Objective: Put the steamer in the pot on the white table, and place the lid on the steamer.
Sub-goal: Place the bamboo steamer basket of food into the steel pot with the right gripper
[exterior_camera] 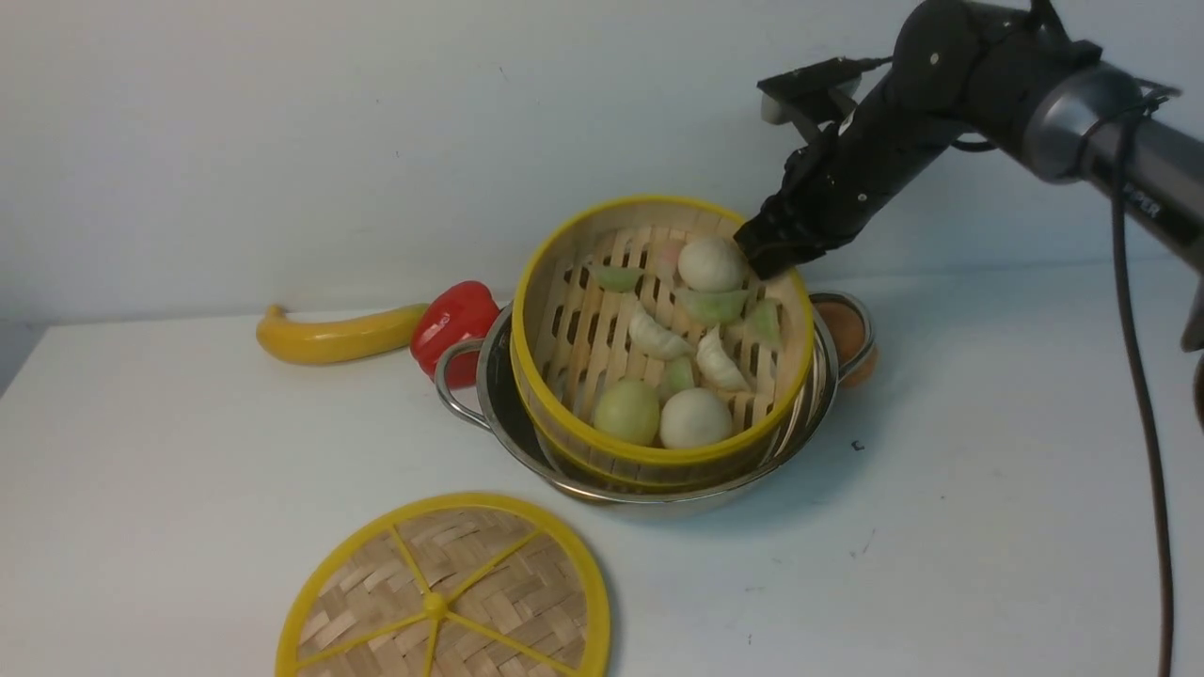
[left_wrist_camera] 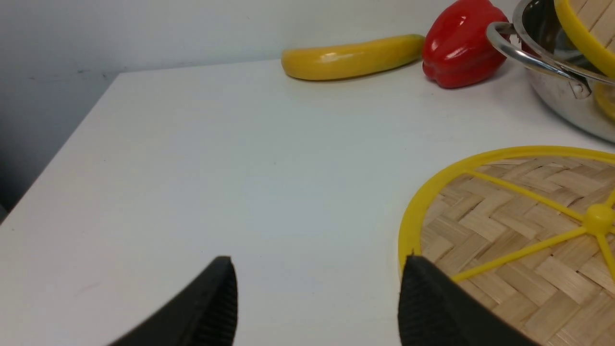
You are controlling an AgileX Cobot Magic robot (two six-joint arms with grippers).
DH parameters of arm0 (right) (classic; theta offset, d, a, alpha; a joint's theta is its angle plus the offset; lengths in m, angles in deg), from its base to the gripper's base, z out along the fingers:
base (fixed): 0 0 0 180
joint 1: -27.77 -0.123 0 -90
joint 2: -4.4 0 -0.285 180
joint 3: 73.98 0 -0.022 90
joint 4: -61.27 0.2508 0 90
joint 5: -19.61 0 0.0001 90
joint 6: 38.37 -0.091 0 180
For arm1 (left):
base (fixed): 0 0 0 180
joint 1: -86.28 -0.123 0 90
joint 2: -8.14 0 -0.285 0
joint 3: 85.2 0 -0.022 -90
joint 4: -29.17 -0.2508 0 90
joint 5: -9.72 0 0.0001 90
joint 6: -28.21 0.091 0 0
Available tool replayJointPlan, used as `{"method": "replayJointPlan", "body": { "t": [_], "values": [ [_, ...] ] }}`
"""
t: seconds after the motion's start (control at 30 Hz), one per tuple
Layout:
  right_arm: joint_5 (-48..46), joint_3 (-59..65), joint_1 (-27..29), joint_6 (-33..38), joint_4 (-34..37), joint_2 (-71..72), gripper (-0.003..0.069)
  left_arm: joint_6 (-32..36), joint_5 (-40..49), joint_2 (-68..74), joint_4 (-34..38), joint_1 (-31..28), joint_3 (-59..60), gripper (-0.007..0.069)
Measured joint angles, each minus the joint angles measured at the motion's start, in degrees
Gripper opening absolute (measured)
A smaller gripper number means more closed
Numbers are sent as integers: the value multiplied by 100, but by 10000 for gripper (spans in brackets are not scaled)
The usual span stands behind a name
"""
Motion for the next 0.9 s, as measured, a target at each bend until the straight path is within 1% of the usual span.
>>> {"method": "replayJointPlan", "body": {
  "t": [0.73, 0.8, 0.9],
  "values": [
    [17, 0, 0, 0, 12, -207, 85, 0, 0, 0, 0, 0, 0, 419],
    [17, 0, 0, 0, 17, -207, 93, 0, 0, 0, 0, 0, 0, 419],
    [17, 0, 0, -6, 62, -207, 134, 0, 0, 0, 0, 0, 0, 419]
  ]
}}
